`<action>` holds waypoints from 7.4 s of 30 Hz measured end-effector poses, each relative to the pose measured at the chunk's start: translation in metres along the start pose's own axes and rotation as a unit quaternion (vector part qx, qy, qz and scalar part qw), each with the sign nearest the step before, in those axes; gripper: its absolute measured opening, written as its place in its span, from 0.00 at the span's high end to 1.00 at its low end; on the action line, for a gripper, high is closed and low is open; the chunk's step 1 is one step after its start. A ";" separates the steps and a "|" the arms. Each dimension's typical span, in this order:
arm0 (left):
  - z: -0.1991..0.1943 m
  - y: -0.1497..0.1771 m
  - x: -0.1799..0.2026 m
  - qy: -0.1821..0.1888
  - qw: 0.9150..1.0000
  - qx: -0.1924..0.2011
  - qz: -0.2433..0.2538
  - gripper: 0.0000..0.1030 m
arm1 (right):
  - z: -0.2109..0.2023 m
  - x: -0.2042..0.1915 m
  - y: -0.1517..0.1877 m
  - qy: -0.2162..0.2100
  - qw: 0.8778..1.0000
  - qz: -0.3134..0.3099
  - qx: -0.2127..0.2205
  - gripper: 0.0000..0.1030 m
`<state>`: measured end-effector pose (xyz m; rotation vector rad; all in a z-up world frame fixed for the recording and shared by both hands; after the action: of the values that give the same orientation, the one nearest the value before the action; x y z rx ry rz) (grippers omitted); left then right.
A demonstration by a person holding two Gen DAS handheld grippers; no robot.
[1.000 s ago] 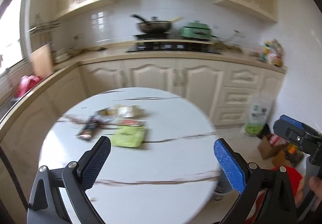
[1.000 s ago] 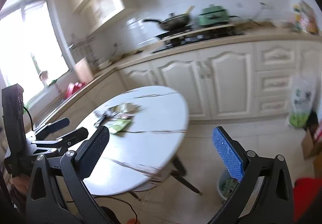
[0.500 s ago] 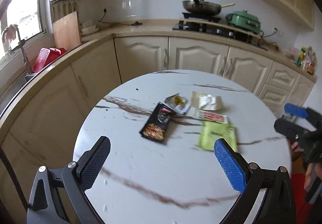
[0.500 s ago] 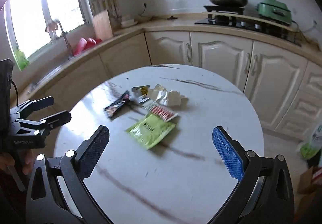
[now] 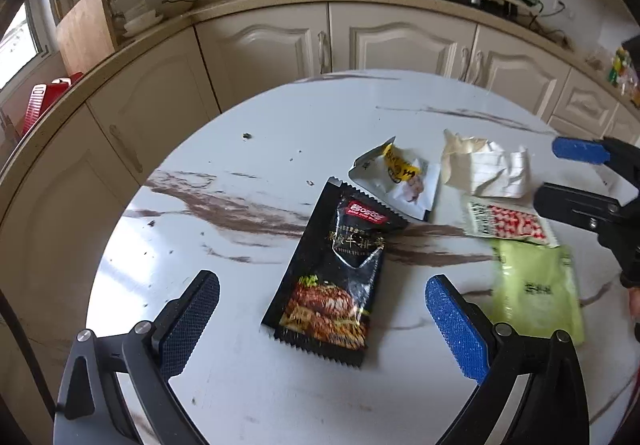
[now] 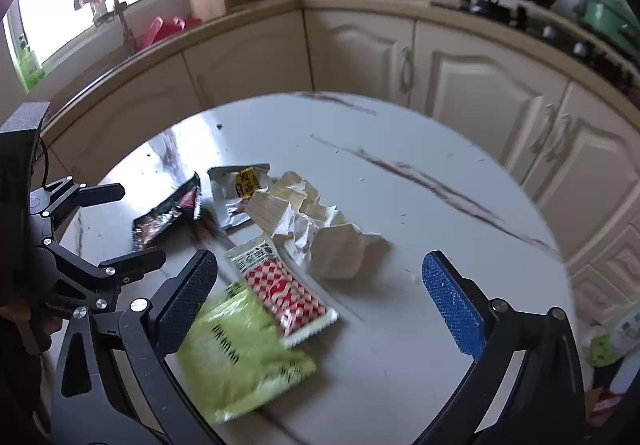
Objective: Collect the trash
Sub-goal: 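Move both tools back over the table toward the remaining trash, then grasp the dark snack wrapper with the left tool while the right tool grasps crumpled paper, then carry the wrapper and paper to the blue bucket and open both tools, then move both tools back over the table toward the remaining packets, then grasp the green packet with the left tool while the right tool grasps the red-white sauce packet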
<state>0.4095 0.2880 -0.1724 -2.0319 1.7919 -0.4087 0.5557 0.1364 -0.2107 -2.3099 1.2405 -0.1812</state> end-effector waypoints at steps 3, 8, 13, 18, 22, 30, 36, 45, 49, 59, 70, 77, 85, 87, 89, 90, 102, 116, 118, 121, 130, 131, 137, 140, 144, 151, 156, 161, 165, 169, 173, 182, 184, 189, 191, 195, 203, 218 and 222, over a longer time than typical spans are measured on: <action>0.013 -0.004 0.006 0.011 1.000 -0.010 0.004 0.20 | 0.012 0.000 -0.004 -0.016 1.000 -0.013 -0.003 0.00; 0.011 -0.005 0.000 0.032 0.999 -0.008 -0.009 0.58 | 0.025 0.003 -0.004 -0.036 0.999 -0.022 -0.014 0.06; 0.002 -0.005 0.004 0.014 1.000 0.003 0.006 0.80 | 0.031 -0.001 -0.002 -0.048 0.998 -0.031 -0.032 0.67; -0.007 0.002 0.009 0.004 1.000 -0.002 0.010 0.89 | 0.024 -0.010 0.001 -0.043 0.998 -0.041 -0.036 0.71; -0.018 0.006 0.002 0.028 1.000 0.002 -0.009 1.00 | -0.003 -0.010 0.007 -0.066 0.997 -0.026 -0.011 0.72; -0.049 0.044 0.012 0.050 0.998 0.007 -0.033 1.00 | -0.048 -0.023 0.041 -0.093 0.996 -0.016 0.011 0.72; -0.089 0.072 0.035 0.066 0.997 0.032 -0.034 1.00 | -0.076 -0.031 0.076 -0.108 0.994 0.001 0.026 0.72; -0.132 0.109 0.080 0.079 0.995 0.061 -0.002 1.00 | -0.119 -0.030 0.126 -0.118 0.992 0.031 0.046 0.72; -0.125 0.125 0.085 0.043 0.998 0.051 0.002 0.76 | -0.126 -0.025 0.149 -0.117 0.991 0.043 0.045 0.72; -0.107 0.160 0.113 0.040 0.997 0.011 0.061 0.44 | -0.120 -0.026 0.184 -0.135 0.987 0.071 0.046 0.71; -0.088 0.142 0.112 0.045 0.998 0.003 0.031 0.92 | -0.122 -0.028 0.190 -0.140 0.986 0.075 0.051 0.71; -0.095 0.133 0.115 0.076 0.997 0.016 0.003 0.93 | -0.123 -0.026 0.195 -0.146 0.984 0.078 0.061 0.71; -0.109 0.106 0.173 0.103 0.993 0.042 0.037 0.93 | -0.156 0.009 0.217 -0.142 0.980 0.103 0.094 0.71; -0.109 0.097 0.196 0.110 0.992 0.045 0.052 0.93 | -0.167 0.023 0.227 -0.137 0.978 0.115 0.104 0.71; -0.109 0.086 0.221 0.120 0.989 0.048 0.067 0.93 | -0.180 0.043 0.241 -0.130 0.976 0.132 0.118 0.71; -0.108 0.080 0.233 0.127 0.988 0.049 0.074 0.93 | -0.186 0.050 0.246 -0.125 0.975 0.139 0.122 0.71; -0.051 0.021 0.405 0.219 0.959 0.017 0.176 0.93 | -0.220 0.187 0.369 -0.057 0.949 0.278 0.138 0.71; 0.137 -0.027 0.503 0.215 0.946 -0.119 0.211 0.93 | -0.083 0.303 0.453 -0.043 0.912 0.403 0.059 0.50; 0.158 -0.030 0.511 0.209 0.945 -0.133 0.214 0.93 | -0.070 0.311 0.465 -0.045 0.906 0.418 0.047 0.48; 0.189 -0.041 0.532 0.198 0.943 -0.150 0.223 0.93 | -0.063 0.317 0.481 -0.035 0.901 0.432 0.037 0.46; 0.234 -0.056 0.600 0.187 0.940 -0.161 0.235 0.80 | -0.088 0.320 0.510 0.002 0.894 0.447 0.038 0.34; 0.231 -0.055 0.599 0.185 0.942 -0.155 0.235 0.66 | -0.094 0.320 0.509 0.004 0.893 0.448 0.043 0.33; 0.191 -0.050 0.586 0.152 0.958 -0.095 0.226 0.34 | -0.129 0.304 0.504 0.010 0.895 0.440 0.067 0.30; 0.169 -0.042 0.575 0.137 0.962 -0.083 0.221 0.34 | -0.147 0.294 0.498 0.015 0.898 0.433 0.076 0.29; 0.123 -0.025 0.556 0.131 0.966 -0.065 0.211 0.32 | -0.177 0.273 0.486 0.023 0.902 0.420 0.098 0.29; 0.014 0.007 0.485 0.132 0.975 0.006 0.181 0.19 | -0.236 0.218 0.443 0.046 0.919 0.367 0.137 0.16; -0.054 0.028 0.407 0.121 0.979 0.062 0.155 0.13 | -0.271 0.167 0.393 0.052 0.936 0.308 0.164 0.14; -0.108 0.054 0.311 0.098 0.983 0.101 0.115 0.05 | -0.288 0.110 0.327 0.051 0.954 0.241 0.173 0.09; -0.137 0.072 0.237 0.068 0.987 0.120 0.079 0.03 | -0.281 0.067 0.272 0.043 0.967 0.190 0.166 0.02; -0.138 0.079 0.188 0.048 0.991 0.118 0.051 0.01 | -0.261 0.031 0.217 0.019 0.977 0.146 0.153 0.00; -0.117 0.072 0.147 0.055 0.995 0.087 0.006 0.01 | -0.233 0.009 0.174 -0.019 0.982 0.129 0.134 0.00; -0.055 0.056 0.131 0.071 0.997 0.002 -0.008 0.01 | -0.158 0.022 0.122 -0.043 0.986 0.136 0.081 0.00; -0.038 0.056 0.133 0.066 0.998 -0.013 -0.004 0.01 | -0.146 0.032 0.119 -0.045 0.986 0.144 0.072 0.00; -0.009 0.045 0.127 0.068 0.997 -0.033 -0.009 0.06 | -0.121 0.056 0.116 -0.050 0.985 0.158 0.057 0.00; 0.000 0.041 0.125 0.069 0.997 -0.040 -0.014 0.18 | -0.116 0.062 0.114 -0.050 0.984 0.161 0.054 0.00; 0.013 0.034 0.135 0.050 0.998 -0.046 -0.012 0.27 | -0.114 0.066 0.108 -0.045 0.984 0.160 0.059 0.00; 0.022 0.023 0.141 0.055 0.998 -0.033 0.005 0.65 | -0.110 0.059 0.099 -0.035 0.987 0.150 0.050 0.00; -0.021 0.057 0.055 0.104 0.993 -0.010 -0.053 0.94 | -0.048 -0.020 0.044 0.026 1.000 -0.014 -0.010 0.00; -0.031 0.062 0.027 0.094 0.993 0.008 -0.076 0.94 | -0.017 -0.044 0.028 0.040 0.995 -0.085 -0.032 0.00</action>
<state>0.3447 0.2517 -0.1755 -2.1894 1.7371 -0.6790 0.5038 0.1528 -0.2042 -2.4863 1.1013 -0.2996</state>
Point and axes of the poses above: each gripper's, at about its wrist camera, not at the fingertips, and z roughly the way its jaws point, x to its right, y to its underside, the point moved 2 cm from there along z, roughly the way its jaws point, and after that the axes turned 7 degrees about -x, right-handed, at the moved point
